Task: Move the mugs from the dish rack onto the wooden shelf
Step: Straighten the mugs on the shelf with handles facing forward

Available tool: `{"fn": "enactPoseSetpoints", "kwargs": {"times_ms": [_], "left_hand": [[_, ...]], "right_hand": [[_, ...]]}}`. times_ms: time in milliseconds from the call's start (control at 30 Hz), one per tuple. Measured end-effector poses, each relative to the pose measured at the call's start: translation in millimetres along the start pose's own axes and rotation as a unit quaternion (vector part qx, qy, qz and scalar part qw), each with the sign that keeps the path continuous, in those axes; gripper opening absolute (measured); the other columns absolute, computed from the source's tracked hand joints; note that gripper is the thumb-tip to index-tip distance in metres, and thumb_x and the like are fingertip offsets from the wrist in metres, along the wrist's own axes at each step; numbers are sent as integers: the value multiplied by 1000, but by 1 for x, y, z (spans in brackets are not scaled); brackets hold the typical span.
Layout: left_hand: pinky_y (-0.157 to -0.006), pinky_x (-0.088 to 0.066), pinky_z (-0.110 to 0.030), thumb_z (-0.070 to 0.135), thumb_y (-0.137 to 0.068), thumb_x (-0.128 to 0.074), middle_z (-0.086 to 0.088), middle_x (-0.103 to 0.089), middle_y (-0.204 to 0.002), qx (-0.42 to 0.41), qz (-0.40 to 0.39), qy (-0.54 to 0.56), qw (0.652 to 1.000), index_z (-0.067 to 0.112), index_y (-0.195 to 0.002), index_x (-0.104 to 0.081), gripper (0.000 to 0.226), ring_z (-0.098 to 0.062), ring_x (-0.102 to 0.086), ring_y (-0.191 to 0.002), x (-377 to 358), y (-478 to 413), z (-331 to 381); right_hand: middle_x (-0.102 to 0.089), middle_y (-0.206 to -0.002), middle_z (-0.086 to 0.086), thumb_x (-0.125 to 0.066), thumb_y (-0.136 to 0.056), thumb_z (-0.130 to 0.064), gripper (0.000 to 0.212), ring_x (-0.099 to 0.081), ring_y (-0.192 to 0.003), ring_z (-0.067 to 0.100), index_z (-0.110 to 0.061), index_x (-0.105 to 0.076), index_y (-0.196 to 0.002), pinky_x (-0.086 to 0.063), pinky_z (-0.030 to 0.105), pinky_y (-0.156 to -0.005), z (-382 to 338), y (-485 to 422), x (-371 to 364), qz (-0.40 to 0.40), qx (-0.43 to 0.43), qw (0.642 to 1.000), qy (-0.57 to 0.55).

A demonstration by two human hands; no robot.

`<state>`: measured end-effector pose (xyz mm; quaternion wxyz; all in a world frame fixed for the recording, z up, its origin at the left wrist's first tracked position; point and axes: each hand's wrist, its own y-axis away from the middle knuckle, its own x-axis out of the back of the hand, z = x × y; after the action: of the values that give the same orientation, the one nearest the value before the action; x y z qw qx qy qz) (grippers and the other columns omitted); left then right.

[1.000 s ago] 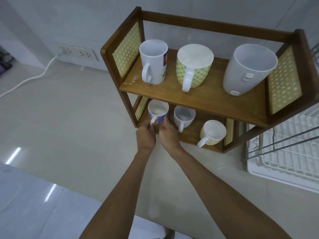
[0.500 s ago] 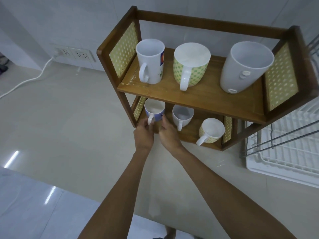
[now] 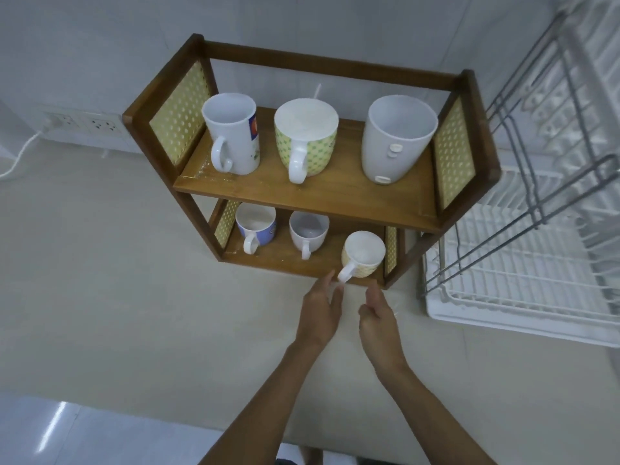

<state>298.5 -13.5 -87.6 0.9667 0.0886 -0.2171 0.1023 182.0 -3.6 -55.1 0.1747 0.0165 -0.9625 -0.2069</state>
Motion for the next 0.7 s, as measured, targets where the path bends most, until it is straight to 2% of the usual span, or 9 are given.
{"fn": "enactPoseSetpoints", "kwargs": {"times_ms": [67,133,167,233,300,367,500,633,700], "left_hand": [[-100,-54,-36,19,-106,-53,-10,-70,-130,-15,-4,1,1000,10,-141,-57,37,-24,-67,-118,-8,-3,6],[-91,-56,-34,17,-107,-51,-9,-74,-118,-18,-3,-1,1000,12,-135,-61,30,-23,-70,-106,-11,-3,8],[-87,-56,-33,16,-107,-50,-9,-75,-114,-21,-3,-3,1000,12,-132,-63,28,-23,-71,-102,-13,-4,7],[-84,-55,-31,12,-107,-49,-12,-75,-112,-30,-6,-10,999,8,-130,-64,27,-26,-71,-100,-16,-6,7],[-85,-53,-25,8,-106,-49,-12,-75,-118,-41,-7,-24,999,7,-137,-63,33,-26,-71,-105,-18,-8,10],[-89,-51,-23,5,-105,-51,-11,-73,-125,-47,-7,-24,999,9,-142,-60,38,-23,-69,-111,-22,-12,14],[-92,-55,-33,6,-105,-50,-12,-73,-124,-31,-10,-6,999,10,-142,-58,38,-24,-69,-111,-26,-19,17],[-93,-55,-34,7,-106,-49,-9,-72,-125,-43,-10,8,999,9,-143,-55,38,-20,-68,-111,-24,-26,18],[-94,-55,-35,6,-106,-48,-8,-71,-126,-48,-17,11,999,10,-144,-55,39,-19,-68,-112,-24,-30,18]], "right_hand": [[-58,-137,-5,-38,-99,-6,65,-59,-94,-1,-31,-29,-158,-41,9,-73,-2,-14,0,13,2,1000,-14],[-67,-110,-2,-38,-97,-3,65,-61,-87,6,-32,-34,-156,-46,19,-70,-4,-27,-3,20,11,999,-27],[-66,-104,-3,-38,-98,-4,64,-62,-87,8,-32,-34,-155,-47,20,-70,-5,-32,-4,22,8,999,-33],[-65,-113,-1,-40,-100,-9,58,-62,-98,11,-29,-36,-154,-47,23,-77,-7,-41,-5,25,3,998,-55],[-62,-125,-1,-43,-98,-22,55,-59,-107,12,-28,-40,-152,-44,24,-87,-12,-48,-6,26,2,996,-85],[-62,-126,-3,-43,-90,-31,56,-58,-113,14,-27,-46,-146,-43,24,-90,-17,-53,-6,25,-1,995,-101],[-67,-122,-5,-45,-96,-16,44,-62,-114,12,-30,-54,-136,-49,27,-92,-19,-63,-6,21,2,994,-107],[-67,-123,0,-45,-90,-21,60,-64,-110,14,-31,-43,-149,-52,33,-94,-19,-67,-5,14,-4,996,-84],[-67,-126,3,-45,-91,-21,60,-64,-111,17,-29,-41,-151,-52,35,-95,-18,-70,-5,14,0,996,-83]]}}
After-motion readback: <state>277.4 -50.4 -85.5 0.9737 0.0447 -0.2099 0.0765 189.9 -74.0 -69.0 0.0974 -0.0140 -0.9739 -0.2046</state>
